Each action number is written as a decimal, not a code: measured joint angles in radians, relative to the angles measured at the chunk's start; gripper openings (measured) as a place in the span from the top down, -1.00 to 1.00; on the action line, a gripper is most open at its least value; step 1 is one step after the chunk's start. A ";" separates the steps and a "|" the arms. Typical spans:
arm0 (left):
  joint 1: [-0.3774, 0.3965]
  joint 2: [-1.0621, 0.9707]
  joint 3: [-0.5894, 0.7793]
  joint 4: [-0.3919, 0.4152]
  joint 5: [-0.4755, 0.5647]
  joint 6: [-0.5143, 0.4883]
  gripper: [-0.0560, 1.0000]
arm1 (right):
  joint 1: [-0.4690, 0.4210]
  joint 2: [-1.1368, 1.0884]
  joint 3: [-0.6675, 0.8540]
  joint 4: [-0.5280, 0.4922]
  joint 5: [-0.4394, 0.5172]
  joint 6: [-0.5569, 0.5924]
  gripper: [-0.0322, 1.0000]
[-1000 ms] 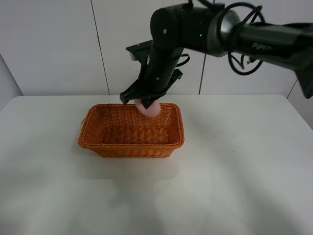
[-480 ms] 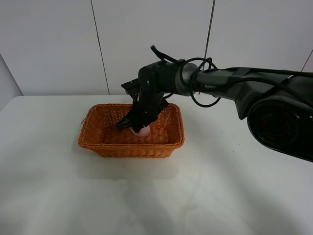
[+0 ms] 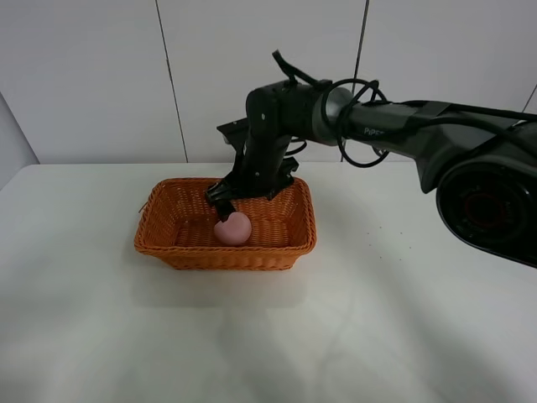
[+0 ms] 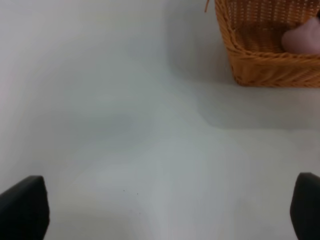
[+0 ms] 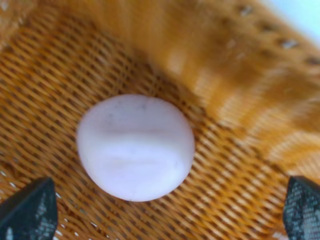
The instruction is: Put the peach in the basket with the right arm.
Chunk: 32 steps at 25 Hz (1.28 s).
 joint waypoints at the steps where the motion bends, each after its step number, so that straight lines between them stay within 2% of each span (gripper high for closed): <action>1: 0.000 0.000 0.000 0.000 0.000 0.000 -0.99 | -0.004 -0.001 -0.052 -0.001 0.044 -0.001 -0.40; 4: 0.000 0.000 0.000 0.000 0.000 0.000 -0.99 | -0.013 -0.004 -0.197 -0.016 0.157 -0.002 -0.40; 6: 0.000 0.000 0.000 0.000 0.000 0.000 -0.99 | -0.017 -0.007 -0.274 -0.027 0.200 -0.002 -0.40; 9: 0.000 0.000 0.000 0.000 0.000 0.000 -0.99 | -0.026 -0.012 -0.345 -0.031 0.214 -0.002 -0.41; 15: 0.000 0.000 0.000 0.000 0.000 0.000 -0.99 | -0.068 -0.013 -0.351 -0.030 0.224 -0.002 -0.41; 18: 0.000 0.000 0.000 0.000 0.000 0.000 -0.99 | -0.118 -0.013 -0.351 -0.027 0.224 -0.002 -0.41; 21: 0.000 0.000 0.000 0.000 0.000 0.000 -0.99 | -0.197 -0.013 -0.351 -0.021 0.224 -0.002 -0.41; 22: 0.000 0.000 0.000 0.000 0.000 0.000 -0.99 | -0.268 -0.013 -0.351 -0.027 0.224 -0.002 -0.41; 27: 0.000 0.000 0.000 0.000 0.000 0.000 -0.99 | -0.440 -0.013 -0.351 -0.038 0.224 -0.002 -0.41; 32: 0.000 0.000 0.000 0.000 0.000 0.000 -0.99 | -0.565 -0.013 -0.351 -0.040 0.224 -0.002 -0.41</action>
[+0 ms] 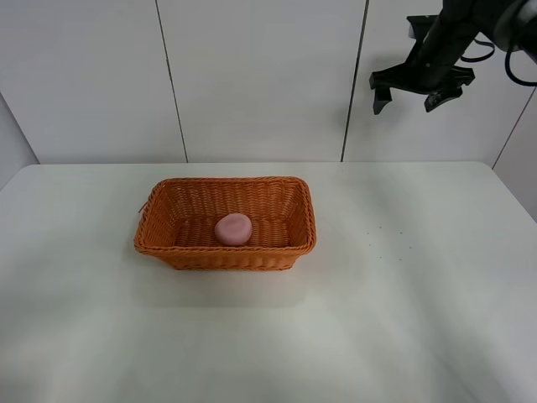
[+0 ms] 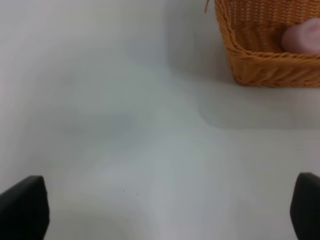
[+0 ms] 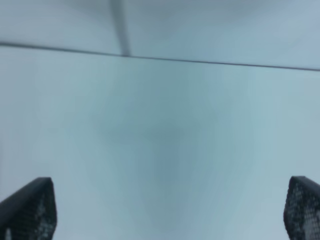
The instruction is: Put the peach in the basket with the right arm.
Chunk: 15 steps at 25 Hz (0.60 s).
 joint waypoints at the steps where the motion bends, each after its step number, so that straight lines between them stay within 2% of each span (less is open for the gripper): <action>1: 0.000 0.000 0.000 0.000 0.000 0.000 -0.99 | -0.021 0.000 0.000 0.000 0.000 0.000 -0.41; 5: 0.000 0.000 0.000 0.000 0.000 0.000 -0.99 | -0.056 0.000 0.000 -0.001 0.000 0.000 -0.41; 10: 0.000 0.000 0.000 0.000 0.000 0.000 -0.99 | -0.056 -0.003 0.004 0.019 0.000 -0.004 -0.41; 15: 0.000 0.000 0.000 0.000 0.000 0.000 -0.99 | -0.056 -0.077 0.121 0.038 0.000 -0.030 -0.41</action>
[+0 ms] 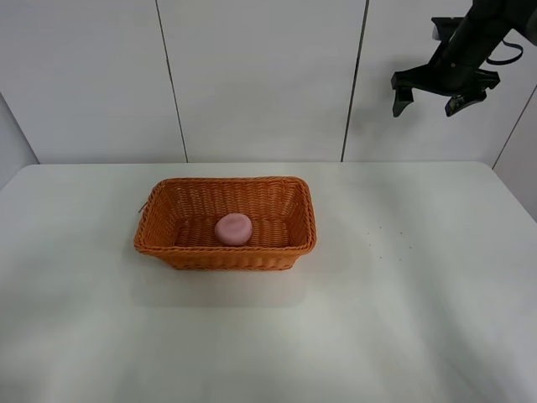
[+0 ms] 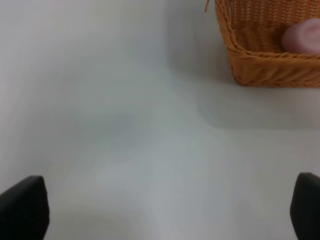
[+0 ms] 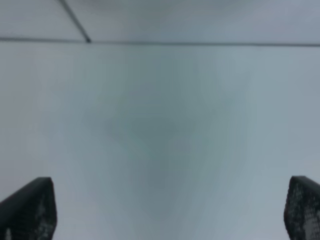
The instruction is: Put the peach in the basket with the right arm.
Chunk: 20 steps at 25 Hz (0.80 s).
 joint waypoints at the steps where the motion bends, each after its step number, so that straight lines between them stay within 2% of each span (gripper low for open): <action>1: 0.000 0.000 0.000 0.000 0.000 0.000 -0.99 | 0.000 -0.031 0.033 0.001 -0.001 0.000 -0.41; 6: 0.000 0.000 0.000 0.000 0.000 0.000 -0.99 | 0.000 -0.233 0.300 0.002 -0.003 0.000 -0.41; 20: 0.000 0.000 0.000 0.000 0.000 0.000 -0.99 | 0.000 -1.056 1.300 0.002 0.001 -0.044 -0.41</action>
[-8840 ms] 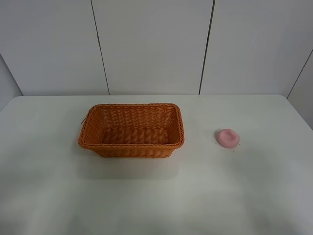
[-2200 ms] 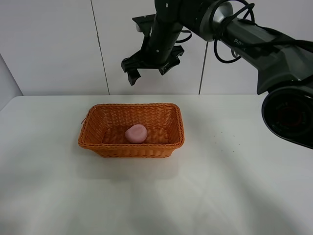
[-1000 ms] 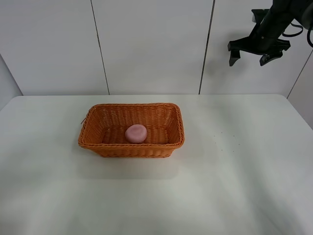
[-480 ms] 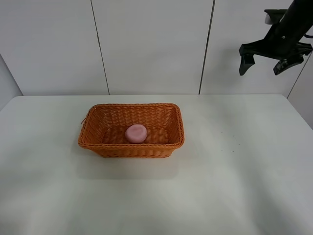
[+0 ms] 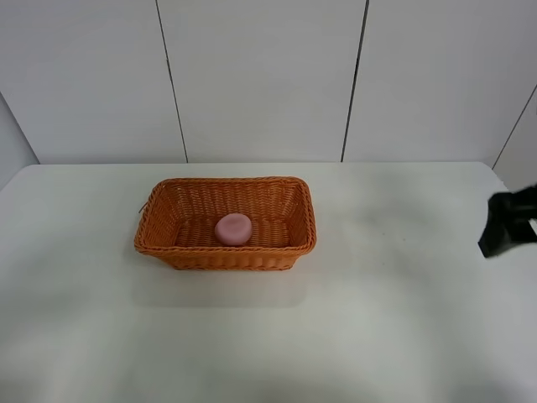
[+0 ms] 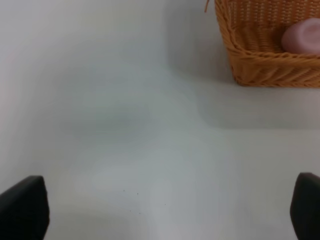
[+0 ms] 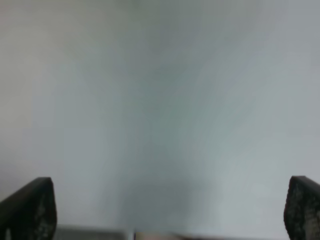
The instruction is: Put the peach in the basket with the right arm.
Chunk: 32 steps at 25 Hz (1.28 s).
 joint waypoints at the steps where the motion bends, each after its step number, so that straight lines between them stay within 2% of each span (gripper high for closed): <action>1: 0.000 0.000 0.000 0.000 0.000 0.000 -0.99 | 0.000 -0.057 0.065 0.000 -0.006 0.000 -0.41; 2: 0.000 0.000 0.000 0.000 0.000 0.000 -0.99 | 0.000 -0.057 0.065 0.000 -0.006 0.000 -0.41; 3: 0.000 0.000 0.000 0.000 0.000 0.000 -0.99 | 0.000 -0.202 0.176 0.000 -0.056 0.000 -0.41; 5: 0.000 0.000 0.000 0.000 0.000 0.000 -0.99 | 0.000 -0.350 0.281 0.000 -0.125 0.000 -0.41; 9: 0.000 0.000 0.000 0.000 0.000 0.000 -0.99 | 0.000 -0.621 0.426 -0.001 -0.191 0.000 -0.41; 17: 0.000 0.000 0.000 0.000 0.000 0.000 -0.99 | 0.000 -1.040 0.458 -0.004 -0.190 0.000 -0.41; 22: 0.000 0.000 0.000 0.000 0.000 0.000 -0.99 | 0.000 -1.159 0.460 -0.005 -0.189 0.000 -0.41; 32: 0.000 0.000 0.000 0.000 0.000 0.000 -0.99 | 0.000 -1.163 0.461 -0.006 -0.189 0.000 -0.41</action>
